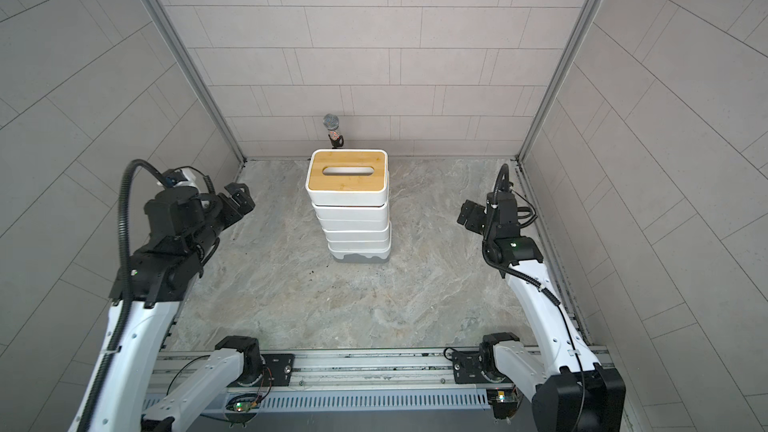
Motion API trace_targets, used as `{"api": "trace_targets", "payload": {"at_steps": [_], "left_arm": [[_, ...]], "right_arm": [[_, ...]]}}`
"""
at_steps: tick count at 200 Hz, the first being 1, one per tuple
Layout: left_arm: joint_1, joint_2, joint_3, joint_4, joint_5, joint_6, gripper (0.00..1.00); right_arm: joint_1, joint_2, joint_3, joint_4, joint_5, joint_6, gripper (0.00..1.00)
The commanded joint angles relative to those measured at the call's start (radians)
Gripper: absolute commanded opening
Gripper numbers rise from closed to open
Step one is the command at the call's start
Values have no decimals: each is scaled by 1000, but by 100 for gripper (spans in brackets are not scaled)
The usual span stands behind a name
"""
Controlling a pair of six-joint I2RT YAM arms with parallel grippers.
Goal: Stack the tissue boxes
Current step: Reset both arms
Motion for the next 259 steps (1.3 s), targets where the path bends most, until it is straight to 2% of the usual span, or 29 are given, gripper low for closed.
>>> {"api": "trace_targets", "payload": {"at_steps": [1, 13, 24, 45, 57, 72, 88, 110, 128, 139, 146, 158, 165, 172, 180, 188, 195, 202, 208, 223, 239, 259], "left_arm": [[79, 62, -203, 169, -103, 9, 100], [93, 104, -323, 306, -196, 18, 100], [100, 134, -440, 484, -228, 38, 100], [94, 178, -641, 854, -207, 170, 100], [91, 210, -707, 988, -199, 245, 100], [82, 262, -749, 1089, -190, 321, 100], [68, 318, -781, 1187, -161, 375, 100], [56, 377, -815, 1392, -75, 427, 100], [56, 446, -845, 1537, -76, 468, 100], [63, 487, -830, 1536, -61, 426, 100], [61, 529, -825, 1543, -21, 443, 100], [43, 653, -837, 1714, 37, 500, 100], [28, 726, -846, 1854, 9, 519, 100], [24, 702, -834, 1797, -20, 508, 100], [23, 636, -779, 1577, -67, 476, 100], [18, 620, -711, 1424, -99, 466, 100], [-8, 660, -698, 1466, -147, 494, 100], [-35, 690, -730, 1588, -195, 517, 100], [-40, 708, -756, 1663, -216, 525, 100], [-41, 667, -762, 1609, -221, 501, 100], [-41, 695, -748, 1632, -214, 518, 100], [-50, 683, -735, 1583, -208, 523, 100]], "right_arm": [[-18, 42, -84, 210, 189, -69, 99], [-28, 92, -119, 275, 241, -91, 99], [-29, 129, -158, 355, 268, -138, 100], [-29, 184, -283, 576, 284, -214, 100], [-29, 226, -348, 710, 263, -266, 100], [-29, 289, -396, 848, 218, -318, 99], [-25, 297, -333, 748, 160, -326, 99], [-17, 375, -390, 1018, 75, -416, 99], [-14, 380, -415, 1088, 12, -497, 99], [-13, 416, -433, 1140, 9, -472, 99], [-13, 456, -448, 1198, -14, -476, 99], [-8, 568, -470, 1406, -86, -522, 99], [-7, 553, -462, 1354, -62, -517, 99], [-7, 509, -423, 1210, -7, -503, 99], [-8, 494, -359, 1059, 55, -452, 100], [-8, 497, -378, 1101, 53, -458, 99], [-7, 526, -405, 1200, 43, -486, 99], [-6, 559, -432, 1319, 46, -481, 99], [-5, 548, -440, 1308, 53, -482, 99], [-5, 517, -431, 1236, 43, -488, 99], [-5, 553, -433, 1300, 42, -482, 99], [-6, 552, -422, 1279, 32, -485, 99]]}}
